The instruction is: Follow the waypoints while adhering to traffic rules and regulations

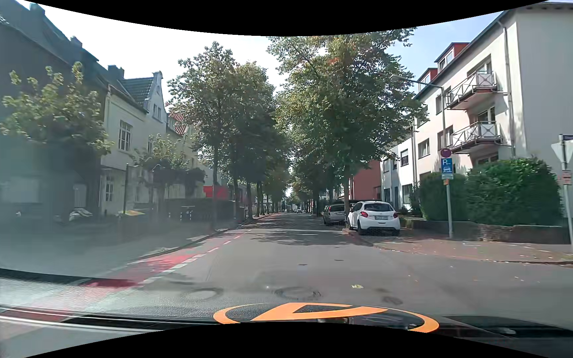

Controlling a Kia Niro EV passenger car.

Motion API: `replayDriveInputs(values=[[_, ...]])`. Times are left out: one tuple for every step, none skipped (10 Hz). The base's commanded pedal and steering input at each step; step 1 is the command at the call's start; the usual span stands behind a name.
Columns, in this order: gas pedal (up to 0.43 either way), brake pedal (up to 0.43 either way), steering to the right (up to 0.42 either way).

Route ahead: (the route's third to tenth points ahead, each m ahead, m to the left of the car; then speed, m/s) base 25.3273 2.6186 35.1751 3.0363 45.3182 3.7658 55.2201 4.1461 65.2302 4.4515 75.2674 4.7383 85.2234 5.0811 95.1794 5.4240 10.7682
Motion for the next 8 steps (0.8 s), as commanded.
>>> replayDriveInputs(values=[[0.098, 0.0, -0.013], [0.087, 0.0, -0.014], [0.087, 0.0, -0.014], [0.079, 0.0, -0.015], [0.039, 0.0, -0.015], [0.039, 0.0, -0.015], [0.039, 0.0, -0.016], [0.039, 0.0, -0.015]])
